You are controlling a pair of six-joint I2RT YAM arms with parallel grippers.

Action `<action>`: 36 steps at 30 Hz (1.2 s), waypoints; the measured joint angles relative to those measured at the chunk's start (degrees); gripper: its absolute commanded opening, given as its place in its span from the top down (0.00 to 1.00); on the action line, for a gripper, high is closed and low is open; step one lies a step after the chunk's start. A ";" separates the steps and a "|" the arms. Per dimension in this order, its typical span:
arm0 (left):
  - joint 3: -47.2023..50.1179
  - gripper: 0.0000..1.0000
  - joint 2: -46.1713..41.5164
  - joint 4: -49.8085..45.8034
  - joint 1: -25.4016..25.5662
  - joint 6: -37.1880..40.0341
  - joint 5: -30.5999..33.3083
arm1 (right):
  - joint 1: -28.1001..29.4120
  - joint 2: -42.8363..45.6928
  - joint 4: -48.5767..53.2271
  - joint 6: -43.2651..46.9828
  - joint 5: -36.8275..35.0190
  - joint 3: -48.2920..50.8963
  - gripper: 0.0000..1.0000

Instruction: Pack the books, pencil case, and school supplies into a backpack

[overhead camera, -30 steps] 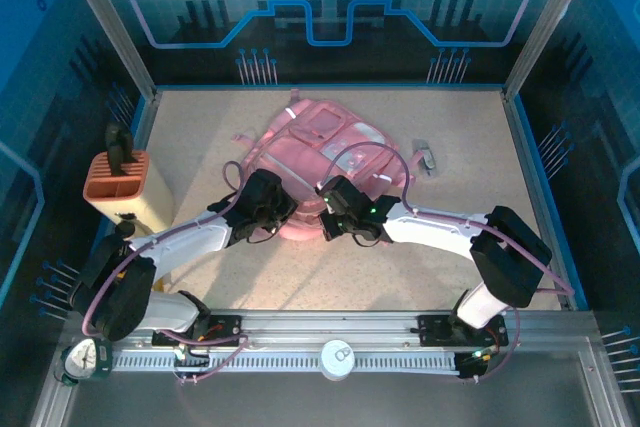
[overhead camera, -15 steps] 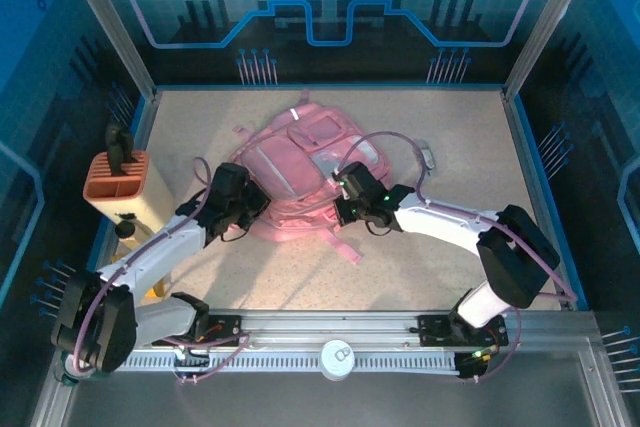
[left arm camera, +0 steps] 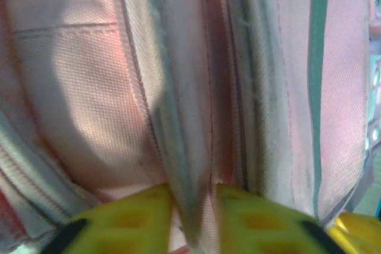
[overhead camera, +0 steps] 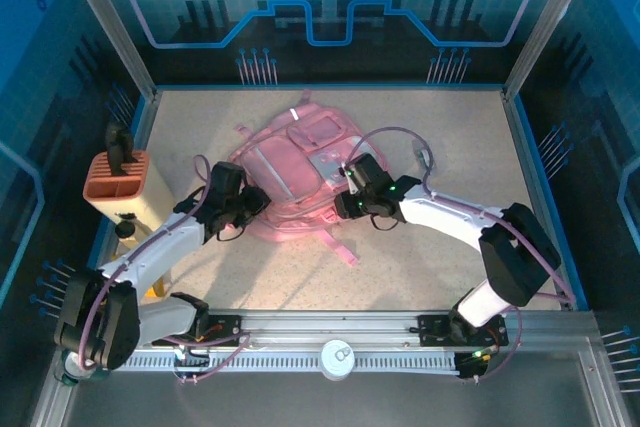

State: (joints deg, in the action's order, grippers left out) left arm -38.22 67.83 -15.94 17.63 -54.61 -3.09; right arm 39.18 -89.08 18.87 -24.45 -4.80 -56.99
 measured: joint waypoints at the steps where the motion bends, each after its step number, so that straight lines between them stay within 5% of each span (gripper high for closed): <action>1: 0.00 0.59 -0.42 -0.42 0.02 0.39 0.35 | -0.52 0.63 0.00 -0.57 1.11 0.00 0.52; 9: -4.55 0.35 -3.15 -6.29 6.23 3.21 6.82 | -2.89 -0.66 -0.28 -5.60 12.09 -6.69 0.42; 17: -9.53 0.25 -1.40 -11.43 17.25 4.04 16.39 | -2.89 -10.16 -2.12 -8.20 16.28 -12.57 0.48; 22: -12.37 0.21 3.13 -12.70 22.32 4.11 21.18 | -2.89 -15.32 -2.10 -8.66 17.38 -15.93 0.60; 32: -14.67 0.12 8.33 -14.88 27.39 2.05 27.63 | -3.06 -17.18 -3.74 -10.47 19.52 -16.76 0.99; 36: -16.13 0.07 11.04 -15.54 29.00 0.07 29.31 | -3.15 -16.37 -5.53 -11.52 19.91 -15.50 1.00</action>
State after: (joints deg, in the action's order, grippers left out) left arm -54.35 78.87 -31.48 46.63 -54.54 26.22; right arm 36.03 -105.45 13.34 -35.97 15.11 -72.49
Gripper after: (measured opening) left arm 0.909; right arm 0.059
